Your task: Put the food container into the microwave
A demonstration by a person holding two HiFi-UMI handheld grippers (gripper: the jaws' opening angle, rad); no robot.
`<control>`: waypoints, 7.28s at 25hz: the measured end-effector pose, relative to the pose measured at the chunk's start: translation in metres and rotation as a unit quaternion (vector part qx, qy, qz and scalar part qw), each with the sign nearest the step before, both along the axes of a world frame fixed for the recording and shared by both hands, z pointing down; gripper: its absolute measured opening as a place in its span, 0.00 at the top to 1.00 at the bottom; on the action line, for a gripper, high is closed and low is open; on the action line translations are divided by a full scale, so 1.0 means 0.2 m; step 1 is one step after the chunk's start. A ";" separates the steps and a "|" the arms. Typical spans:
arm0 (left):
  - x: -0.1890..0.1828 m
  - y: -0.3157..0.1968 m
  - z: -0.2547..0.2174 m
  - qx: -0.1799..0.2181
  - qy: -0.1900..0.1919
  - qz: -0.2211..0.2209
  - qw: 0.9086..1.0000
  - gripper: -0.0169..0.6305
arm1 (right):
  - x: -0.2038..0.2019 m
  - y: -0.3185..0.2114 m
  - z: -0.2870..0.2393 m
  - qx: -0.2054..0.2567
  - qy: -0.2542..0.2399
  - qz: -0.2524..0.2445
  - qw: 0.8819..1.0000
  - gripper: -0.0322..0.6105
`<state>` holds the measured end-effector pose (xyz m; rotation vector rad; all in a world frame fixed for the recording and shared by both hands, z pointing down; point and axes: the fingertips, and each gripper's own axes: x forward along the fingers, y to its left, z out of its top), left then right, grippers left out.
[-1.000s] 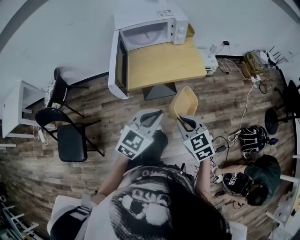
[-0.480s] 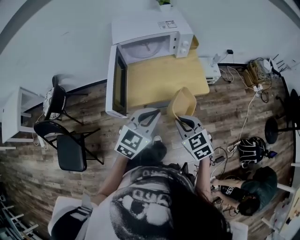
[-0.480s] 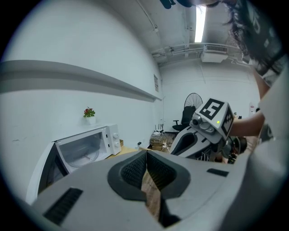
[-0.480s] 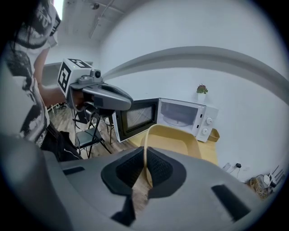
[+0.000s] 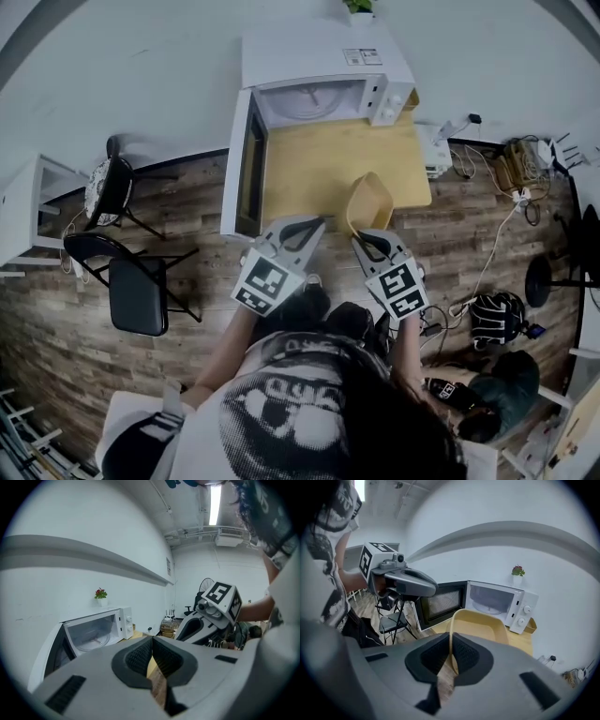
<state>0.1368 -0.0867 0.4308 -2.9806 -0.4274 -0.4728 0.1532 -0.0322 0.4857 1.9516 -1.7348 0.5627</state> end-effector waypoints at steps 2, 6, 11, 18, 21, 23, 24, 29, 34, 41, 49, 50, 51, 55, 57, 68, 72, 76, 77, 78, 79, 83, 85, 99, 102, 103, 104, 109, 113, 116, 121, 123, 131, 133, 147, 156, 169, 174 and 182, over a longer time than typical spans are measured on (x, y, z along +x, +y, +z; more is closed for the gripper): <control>-0.01 -0.02 0.01 -0.008 -0.001 -0.011 1.000 0.97 | -0.01 -0.03 0.02 -0.008 -0.003 -0.013 1.000 0.91; -0.06 -0.06 0.04 -0.012 -0.005 -0.023 1.000 0.97 | -0.01 -0.09 0.05 -0.017 -0.001 -0.029 0.999 0.91; -0.12 -0.14 0.07 -0.020 -0.011 -0.058 0.998 0.97 | -0.05 -0.15 0.08 -0.026 -0.004 -0.058 0.998 0.91; -0.08 -0.23 0.08 -0.021 -0.011 -0.103 0.994 0.97 | 0.03 -0.22 0.10 -0.033 -0.004 -0.096 0.995 0.91; -0.02 -0.26 0.08 -0.019 -0.011 -0.121 0.992 0.97 | 0.10 -0.26 0.11 -0.035 -0.001 -0.114 0.993 0.91; 0.03 -0.28 0.08 -0.019 -0.011 -0.131 0.991 0.97 | 0.15 -0.28 0.11 -0.038 0.001 -0.127 0.991 0.91; 0.06 -0.29 0.07 -0.019 -0.011 -0.137 0.990 0.97 | 0.18 -0.30 0.11 -0.040 0.001 -0.135 0.990 0.91; 0.21 -0.35 0.05 -0.019 -0.005 -0.171 0.985 0.97 | 0.33 -0.37 0.11 -0.045 0.007 -0.174 0.984 0.91; 0.35 -0.39 0.04 -0.016 -0.002 -0.199 0.980 0.97 | 0.50 -0.43 0.13 -0.049 0.010 -0.206 0.977 0.91; 0.43 -0.45 0.05 -0.013 -0.006 -0.245 0.970 0.97 | 0.63 -0.56 0.19 -0.059 0.021 -0.256 0.965 0.91; 0.43 -0.53 0.06 -0.008 -0.010 -0.302 0.953 0.97 | 0.81 -0.79 0.33 -0.088 0.080 -0.326 0.938 0.91; 0.43 -0.55 0.07 -0.007 -0.012 -0.309 0.951 0.97 | 0.83 -0.83 0.34 -0.088 0.085 -0.333 0.935 0.91; 0.42 -0.56 0.07 -0.005 -0.013 -0.316 0.949 0.97 | 0.85 -0.86 0.35 -0.088 0.092 -0.341 0.931 0.91; 0.40 -0.59 0.07 -0.002 -0.014 -0.342 0.940 0.97 | 0.91 -1.01 0.40 -0.102 0.127 -0.370 0.915 0.91; 0.40 -0.60 0.07 0.000 -0.014 -0.350 0.937 0.97 | 0.94 -1.08 0.43 -0.114 0.144 -0.380 0.907 0.91; 0.46 -0.57 0.08 0.010 -0.009 -0.362 0.932 0.97 | 1.15 -1.36 0.61 -0.129 0.264 -0.388 0.874 0.91; 0.44 -0.56 0.09 0.013 -0.020 -0.367 0.930 0.97 | 1.19 -1.46 0.61 -0.119 0.282 -0.363 0.880 0.90; 0.43 -0.56 0.09 0.014 -0.020 -0.371 0.928 0.97 | 1.23 -1.54 0.62 -0.107 0.293 -0.342 0.886 0.90; 0.42 -0.55 0.09 0.014 -0.020 -0.371 0.928 0.97 | 1.24 -1.56 0.62 -0.104 0.294 -0.335 0.889 0.90; 0.42 -0.55 0.08 0.015 -0.021 -0.372 0.928 0.97 | 1.24 -1.57 0.61 -0.102 0.293 -0.329 0.892 0.90; 0.41 -0.55 0.08 0.015 -0.022 -0.373 0.928 0.97 | 1.25 -1.59 0.61 -0.099 0.289 -0.323 0.896 0.90; 0.39 -0.54 0.09 0.014 -0.024 -0.374 0.927 0.97 | 1.22 -1.59 0.61 -0.103 0.253 -0.317 0.908 0.82; 0.39 -0.53 0.09 0.012 -0.024 -0.373 0.928 0.97 | 1.18 -1.56 0.59 -0.098 0.240 -0.324 0.910 0.65; 0.32 -0.44 0.17 -0.004 -0.039 -0.390 0.920 0.97 | 0.73 -1.09 0.45 -0.017 0.085 -0.347 0.934 0.71; 0.29 -0.39 0.18 -0.011 -0.045 -0.391 0.919 0.97 | 0.63 -0.97 0.45 -0.012 0.056 -0.351 0.935 0.72; 0.28 -0.38 0.19 -0.012 -0.045 -0.391 0.919 0.97 | 0.60 -0.94 0.45 -0.012 0.051 -0.353 0.934 0.72; 0.27 -0.36 0.18 -0.012 -0.046 -0.391 0.919 0.97 | 0.57 -0.91 0.44 -0.013 0.046 -0.356 0.933 0.72; 0.17 -0.28 0.19 -0.006 -0.054 -0.395 0.917 0.97 | 0.41 -0.72 0.39 -0.008 0.017 -0.371 0.928 0.72; 0.06 -0.18 0.17 -0.005 -0.050 -0.398 0.916 0.97 | 0.29 -0.56 0.33 0.001 0.000 -0.372 0.928 0.72; -0.04 -0.11 0.17 -0.002 -0.056 -0.409 0.911 0.97 | 0.20 -0.47 0.29 0.010 0.002 -0.377 0.926 0.72; -0.21 0.07 0.17 -0.012 -0.051 -0.427 0.903 0.97 | 0.07 -0.31 0.21 0.031 -0.007 -0.375 0.926 0.74; -0.28 0.13 0.15 -0.009 -0.048 -0.434 0.900 0.97 | 0.00 -0.24 0.17 0.043 -0.012 -0.373 0.927 0.74; -0.46 0.33 0.12 -0.009 -0.028 -0.455 0.890 0.97 | -0.19 0.02 0.02 0.085 -0.026 -0.385 0.919 0.82; -0.48 0.38 0.13 -0.011 -0.025 -0.454 0.890 0.97 | -0.23 0.08 -0.01 0.092 -0.025 -0.387 0.917 0.84; -0.49 0.63 0.10 -0.002 0.003 -0.433 0.901 0.97 | -0.35 0.38 -0.14 0.131 -0.039 -0.400 0.906 0.95; -0.48 0.68 0.06 0.008 0.012 -0.424 0.906 0.97 | -0.35 0.43 -0.16 0.136 -0.041 -0.410 0.901 0.95; -0.51 0.70 0.08 0.009 0.008 -0.428 0.904 0.97 | -0.31 0.40 -0.15 0.135 -0.057 -0.402 0.904 0.95; -0.48 0.71 0.09 0.011 0.003 -0.419 0.908 0.97 | -0.26 0.39 -0.15 0.137 -0.058 -0.390 0.909 0.95; -0.41 0.74 0.12 0.010 -0.006 -0.402 0.916 0.97 | -0.18 0.38 -0.14 0.138 -0.061 -0.376 0.914 0.95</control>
